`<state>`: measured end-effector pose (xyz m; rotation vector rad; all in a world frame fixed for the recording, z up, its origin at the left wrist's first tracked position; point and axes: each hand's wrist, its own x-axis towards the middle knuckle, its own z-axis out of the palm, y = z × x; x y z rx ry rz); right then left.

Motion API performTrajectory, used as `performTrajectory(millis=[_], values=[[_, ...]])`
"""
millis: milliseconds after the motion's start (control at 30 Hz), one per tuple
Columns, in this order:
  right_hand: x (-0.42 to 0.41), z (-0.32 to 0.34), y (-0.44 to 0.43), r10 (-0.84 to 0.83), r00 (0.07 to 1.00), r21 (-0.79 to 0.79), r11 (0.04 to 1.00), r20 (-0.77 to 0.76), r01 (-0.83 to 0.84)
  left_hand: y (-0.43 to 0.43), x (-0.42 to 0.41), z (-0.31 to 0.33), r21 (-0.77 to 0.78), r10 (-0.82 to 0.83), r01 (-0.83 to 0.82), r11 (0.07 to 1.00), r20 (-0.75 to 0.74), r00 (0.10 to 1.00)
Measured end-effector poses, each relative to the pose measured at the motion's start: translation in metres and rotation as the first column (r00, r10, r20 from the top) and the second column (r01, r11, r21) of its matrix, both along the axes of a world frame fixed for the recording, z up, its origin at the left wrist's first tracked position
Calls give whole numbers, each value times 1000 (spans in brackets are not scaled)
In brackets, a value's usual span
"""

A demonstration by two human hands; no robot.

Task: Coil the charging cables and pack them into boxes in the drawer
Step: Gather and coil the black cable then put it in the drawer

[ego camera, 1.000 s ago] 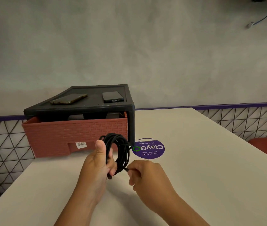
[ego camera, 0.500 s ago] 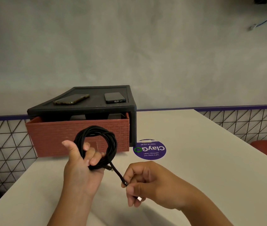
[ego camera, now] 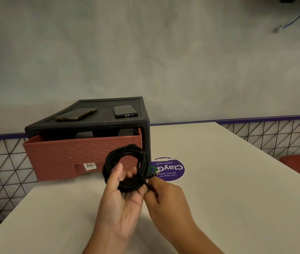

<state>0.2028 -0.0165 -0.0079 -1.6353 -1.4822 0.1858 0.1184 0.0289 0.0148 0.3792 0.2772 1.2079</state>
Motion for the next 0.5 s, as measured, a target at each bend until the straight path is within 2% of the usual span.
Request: performTrajectory(millis=[100, 200, 400, 500], values=[[3, 2, -2, -9, 988, 3, 1000, -156, 9, -3, 6, -4, -25, -30, 28, 999, -92, 995], [0, 6, -4, 69, 957, 76, 996, -281, -49, -2, 5, -3, -38, -65, 60, 997, -156, 986], [1, 7, -4, 105, 974, 128, 989, -202, -80, 6, 2, -10, -125, -179, 158, 980, -181, 967], [-1, 9, -6, 123, 978, 147, 984, -169, -99, 5, 3, -13, -149, -240, 208, 967, -240, 941]])
